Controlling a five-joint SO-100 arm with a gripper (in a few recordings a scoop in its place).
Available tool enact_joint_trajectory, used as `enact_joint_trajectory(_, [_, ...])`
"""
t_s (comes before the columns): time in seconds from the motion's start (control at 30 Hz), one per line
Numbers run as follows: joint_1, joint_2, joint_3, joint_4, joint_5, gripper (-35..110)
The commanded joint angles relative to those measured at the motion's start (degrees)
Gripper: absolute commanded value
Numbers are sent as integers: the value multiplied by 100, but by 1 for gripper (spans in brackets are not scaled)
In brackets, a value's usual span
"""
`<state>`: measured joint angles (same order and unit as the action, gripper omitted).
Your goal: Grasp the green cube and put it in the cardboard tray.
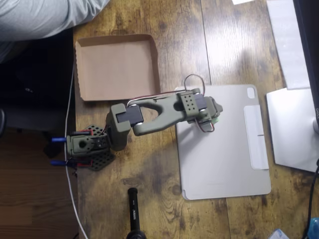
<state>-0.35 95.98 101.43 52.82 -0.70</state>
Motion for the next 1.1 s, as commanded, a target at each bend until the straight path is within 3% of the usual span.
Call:
enact_joint_trajectory(0.0, [0, 378, 97, -176, -53, 29])
enact_joint_trajectory(0.43, [26, 404, 97, -246, -44, 3])
enact_joint_trajectory(0.6, [35, 413, 158, -360, -79, 1])
enact_joint_trajectory(0.9, [18, 448, 589, -940, -378, 10])
enact_joint_trajectory(1.07, [-18, 439, 967, -1397, -562, 25])
